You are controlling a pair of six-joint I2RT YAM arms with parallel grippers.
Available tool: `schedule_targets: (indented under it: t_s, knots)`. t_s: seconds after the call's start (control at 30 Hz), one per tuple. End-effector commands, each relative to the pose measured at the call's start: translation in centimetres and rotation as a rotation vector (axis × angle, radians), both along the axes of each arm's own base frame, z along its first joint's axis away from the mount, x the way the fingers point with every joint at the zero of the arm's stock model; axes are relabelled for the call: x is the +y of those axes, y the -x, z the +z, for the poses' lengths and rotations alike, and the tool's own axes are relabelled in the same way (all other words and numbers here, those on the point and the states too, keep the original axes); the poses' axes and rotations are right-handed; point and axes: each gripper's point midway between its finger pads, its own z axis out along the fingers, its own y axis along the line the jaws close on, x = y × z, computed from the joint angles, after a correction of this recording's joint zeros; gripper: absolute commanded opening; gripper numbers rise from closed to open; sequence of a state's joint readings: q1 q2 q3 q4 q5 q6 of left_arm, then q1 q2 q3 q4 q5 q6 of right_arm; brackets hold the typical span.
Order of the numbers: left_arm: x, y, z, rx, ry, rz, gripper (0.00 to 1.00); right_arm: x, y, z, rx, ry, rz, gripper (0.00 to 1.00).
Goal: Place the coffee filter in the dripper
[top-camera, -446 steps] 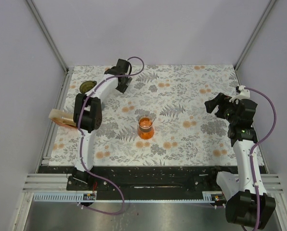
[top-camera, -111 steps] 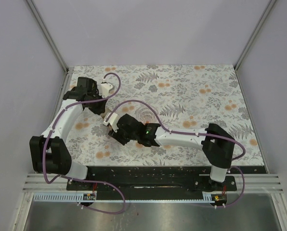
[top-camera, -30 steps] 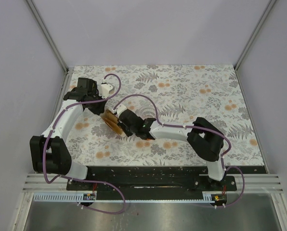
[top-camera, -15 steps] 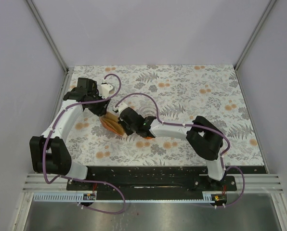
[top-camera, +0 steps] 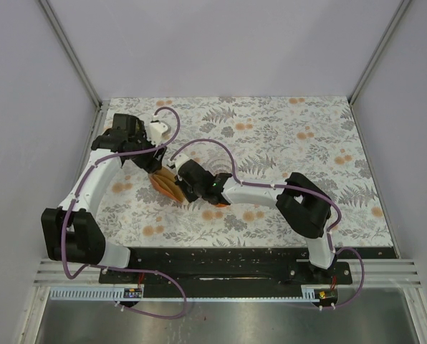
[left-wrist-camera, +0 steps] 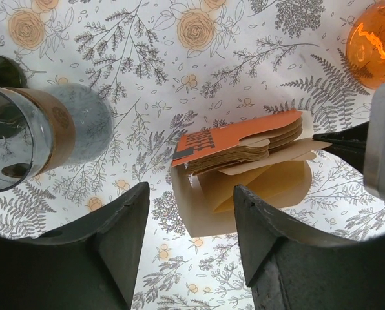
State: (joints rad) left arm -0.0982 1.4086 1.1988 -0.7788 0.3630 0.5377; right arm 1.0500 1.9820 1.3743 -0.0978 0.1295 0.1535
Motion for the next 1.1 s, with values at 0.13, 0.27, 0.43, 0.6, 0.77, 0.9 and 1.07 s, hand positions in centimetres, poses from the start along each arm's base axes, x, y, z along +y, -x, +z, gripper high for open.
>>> schedule_targets:
  t_s: [0.13, 0.27, 0.43, 0.6, 0.77, 0.9, 1.07]
  knots:
    - [-0.6, -1.2, 6.0, -0.123, 0.078, 0.034, 0.65, 0.6, -0.4, 4.8, -0.078, -0.080, 0.037, 0.00]
    - [-0.1, -1.4, 6.9, -0.139, 0.076, 0.062, 0.66, 0.3, 0.0, 6.3, -0.090, -0.085, 0.047, 0.00]
    - [0.0, -1.3, 7.2, -0.142, 0.083, 0.073, 0.66, -0.4, 0.2, 7.2, -0.095, -0.068, 0.053, 0.00]
    - [0.2, -1.3, 7.8, -0.153, 0.091, 0.089, 0.67, -0.9, 0.4, 8.0, -0.101, -0.061, 0.061, 0.00]
    - [0.5, -1.2, 9.8, -0.190, 0.115, 0.115, 0.67, -1.4, 0.8, 10.8, -0.148, -0.072, 0.089, 0.00]
    - [0.2, -0.5, 10.9, -0.197, 0.135, 0.091, 0.68, -1.4, 2.3, 13.1, -0.158, -0.094, 0.184, 0.00]
    - [-0.2, 0.4, 13.1, -0.232, 0.164, 0.082, 0.69, -2.1, 4.5, 16.0, -0.146, -0.118, 0.285, 0.00]
